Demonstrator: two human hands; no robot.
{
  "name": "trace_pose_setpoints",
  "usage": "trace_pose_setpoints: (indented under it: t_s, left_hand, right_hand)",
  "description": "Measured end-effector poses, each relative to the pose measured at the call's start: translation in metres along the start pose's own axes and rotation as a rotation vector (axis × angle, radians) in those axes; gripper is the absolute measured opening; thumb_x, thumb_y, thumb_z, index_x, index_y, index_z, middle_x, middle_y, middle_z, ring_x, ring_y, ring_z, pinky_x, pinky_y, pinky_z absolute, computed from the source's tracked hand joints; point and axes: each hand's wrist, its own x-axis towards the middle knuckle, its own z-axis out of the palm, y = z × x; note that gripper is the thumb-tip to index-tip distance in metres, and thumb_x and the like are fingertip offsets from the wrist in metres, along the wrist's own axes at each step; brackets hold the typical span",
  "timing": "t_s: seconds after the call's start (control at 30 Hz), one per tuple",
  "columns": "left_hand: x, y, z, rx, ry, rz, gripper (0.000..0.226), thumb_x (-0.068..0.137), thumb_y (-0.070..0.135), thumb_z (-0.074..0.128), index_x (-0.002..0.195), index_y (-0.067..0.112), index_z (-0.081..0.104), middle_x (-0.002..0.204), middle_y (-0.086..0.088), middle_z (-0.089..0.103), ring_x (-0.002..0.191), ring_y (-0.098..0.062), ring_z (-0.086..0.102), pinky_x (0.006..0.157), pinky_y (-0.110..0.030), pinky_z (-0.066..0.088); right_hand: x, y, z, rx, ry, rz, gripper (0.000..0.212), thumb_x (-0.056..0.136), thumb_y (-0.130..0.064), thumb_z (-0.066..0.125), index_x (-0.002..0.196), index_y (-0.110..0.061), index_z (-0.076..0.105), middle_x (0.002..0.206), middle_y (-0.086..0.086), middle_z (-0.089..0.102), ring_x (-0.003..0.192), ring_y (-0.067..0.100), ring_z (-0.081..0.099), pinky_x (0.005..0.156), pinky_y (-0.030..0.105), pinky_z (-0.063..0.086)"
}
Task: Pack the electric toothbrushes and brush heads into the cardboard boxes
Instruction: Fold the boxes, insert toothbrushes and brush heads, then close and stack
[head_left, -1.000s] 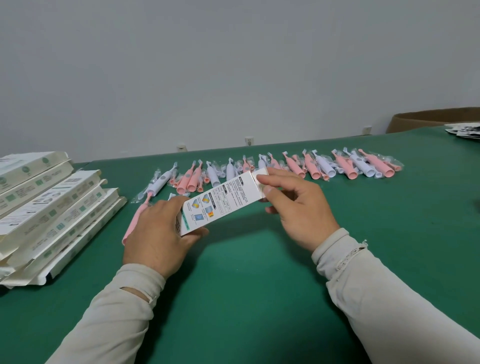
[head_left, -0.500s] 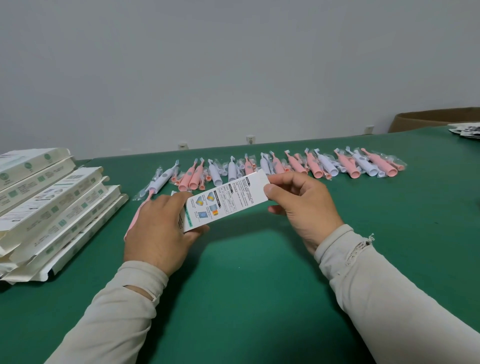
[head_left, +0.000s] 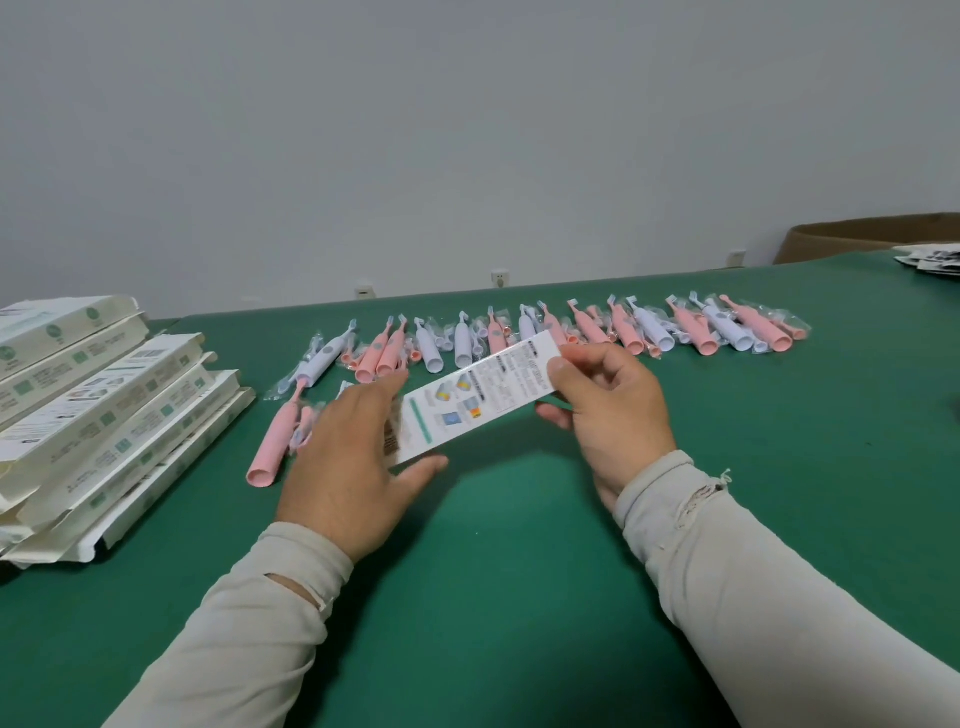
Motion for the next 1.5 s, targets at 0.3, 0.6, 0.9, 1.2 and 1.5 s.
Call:
trace_pose_setpoints:
  t_s: [0.3,0.6,0.9,1.2,1.5]
  left_hand:
    - [-0.009,0.021,0.012,-0.277,0.121,0.064,0.061,0.075,0.023,0.084,0.130,0.015,0.060,0.116,0.008,0.055,0.100,0.002,0.043,0.092,-0.011,0.036]
    - [-0.024,0.071,0.013,-0.547,-0.026,0.276,0.052,0.077,0.046,0.070,0.126,0.035,0.057,0.117,0.023,0.058,0.110,0.000,0.058,0.080,-0.014,0.052]
    - [-0.023,0.138,0.048,-0.727,-0.164,0.173,0.023,0.081,0.017,0.079,0.094,0.033,0.067,0.091,0.014,0.071,0.086,0.007,0.063,0.066,-0.004,0.045]
    - [-0.032,0.121,0.075,-0.667,-0.173,0.122,0.022,0.081,0.016,0.079,0.089,0.033,0.068,0.091,0.023,0.070,0.082,0.003,0.066,0.069,-0.004,0.045]
    - [-0.033,0.128,0.073,-0.609,-0.167,0.156,0.018,0.082,0.021,0.078,0.085,0.036,0.068,0.088,0.026,0.069,0.083,0.003,0.065,0.068,-0.005,0.044]
  right_hand:
    - [-0.043,0.007,0.043,-0.020,-0.203,0.327,0.009,0.096,-0.022,0.065,0.094,-0.015,0.070,0.089,-0.002,0.076,0.066,0.005,0.065,0.057,0.021,0.052]
    - [-0.053,-0.053,-0.036,-0.146,0.096,0.135,0.005,0.094,-0.016,0.066,0.090,-0.017,0.069,0.085,-0.008,0.075,0.062,-0.002,0.066,0.070,0.028,0.058]
    - [-0.020,-0.158,-0.273,-0.355,0.819,0.226,0.030,0.091,-0.023,0.058,0.113,-0.004,0.061,0.070,0.011,0.065,0.050,0.019,0.057,0.045,0.024,0.049]
    - [0.000,-0.169,-0.338,-0.436,0.744,0.319,0.043,0.097,-0.012,0.054,0.139,-0.003,0.049,0.081,0.007,0.055,0.063,0.019,0.059,0.038,0.022,0.050]
    - [-0.047,-0.122,-0.259,-0.647,0.837,0.037,0.032,0.090,-0.034,0.063,0.110,-0.010,0.071,0.109,0.009,0.072,0.098,0.030,0.067,0.093,0.034,0.051]
